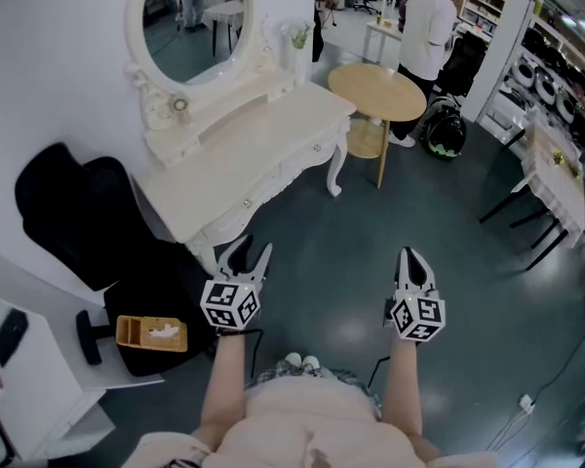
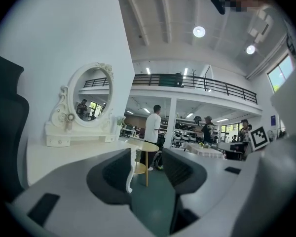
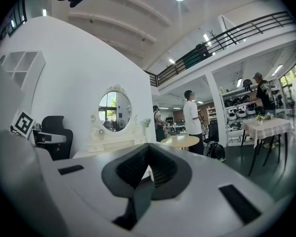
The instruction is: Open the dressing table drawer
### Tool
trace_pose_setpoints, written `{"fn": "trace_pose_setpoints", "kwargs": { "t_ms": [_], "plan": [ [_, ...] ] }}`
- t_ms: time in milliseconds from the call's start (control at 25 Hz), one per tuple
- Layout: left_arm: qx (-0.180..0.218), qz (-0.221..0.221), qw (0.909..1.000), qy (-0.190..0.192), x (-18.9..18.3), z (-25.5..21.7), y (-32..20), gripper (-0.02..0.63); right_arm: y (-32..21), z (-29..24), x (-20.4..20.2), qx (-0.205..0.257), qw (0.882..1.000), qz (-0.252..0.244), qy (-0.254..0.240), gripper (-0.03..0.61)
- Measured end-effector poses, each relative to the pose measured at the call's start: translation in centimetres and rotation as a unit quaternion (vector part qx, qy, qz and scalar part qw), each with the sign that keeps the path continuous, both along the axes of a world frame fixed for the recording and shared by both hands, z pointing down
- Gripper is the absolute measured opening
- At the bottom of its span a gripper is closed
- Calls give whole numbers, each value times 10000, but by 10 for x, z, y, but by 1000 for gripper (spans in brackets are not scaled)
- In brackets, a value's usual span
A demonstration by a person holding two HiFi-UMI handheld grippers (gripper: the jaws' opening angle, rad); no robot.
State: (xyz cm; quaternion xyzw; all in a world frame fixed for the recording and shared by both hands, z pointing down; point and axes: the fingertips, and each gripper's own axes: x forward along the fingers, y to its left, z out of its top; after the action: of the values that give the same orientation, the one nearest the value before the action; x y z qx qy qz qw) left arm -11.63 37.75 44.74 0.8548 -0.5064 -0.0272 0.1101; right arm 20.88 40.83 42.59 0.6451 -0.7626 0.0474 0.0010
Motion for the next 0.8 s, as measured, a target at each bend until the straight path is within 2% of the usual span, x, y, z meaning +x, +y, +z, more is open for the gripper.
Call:
{"fn": "trace_pose_setpoints", "kwargs": {
  "t_ms": [160,240,400,800],
  "plan": [
    [140,145,9995,238,-2,-6,4,334,2,1,-5,-14,10000,17,-34,15],
    [105,132,9995,264,-5,-3,4,376,3,3,-8,-33,10000,10,-54,15],
    [-16,89,9997,236,-11,4,4,396,5,5,-16,-48,9999,18,-88,15],
    [69,343,9994,83,-11,5,-5,399,13,9,-25,37,9997,194,-136,15]
  ]
}}
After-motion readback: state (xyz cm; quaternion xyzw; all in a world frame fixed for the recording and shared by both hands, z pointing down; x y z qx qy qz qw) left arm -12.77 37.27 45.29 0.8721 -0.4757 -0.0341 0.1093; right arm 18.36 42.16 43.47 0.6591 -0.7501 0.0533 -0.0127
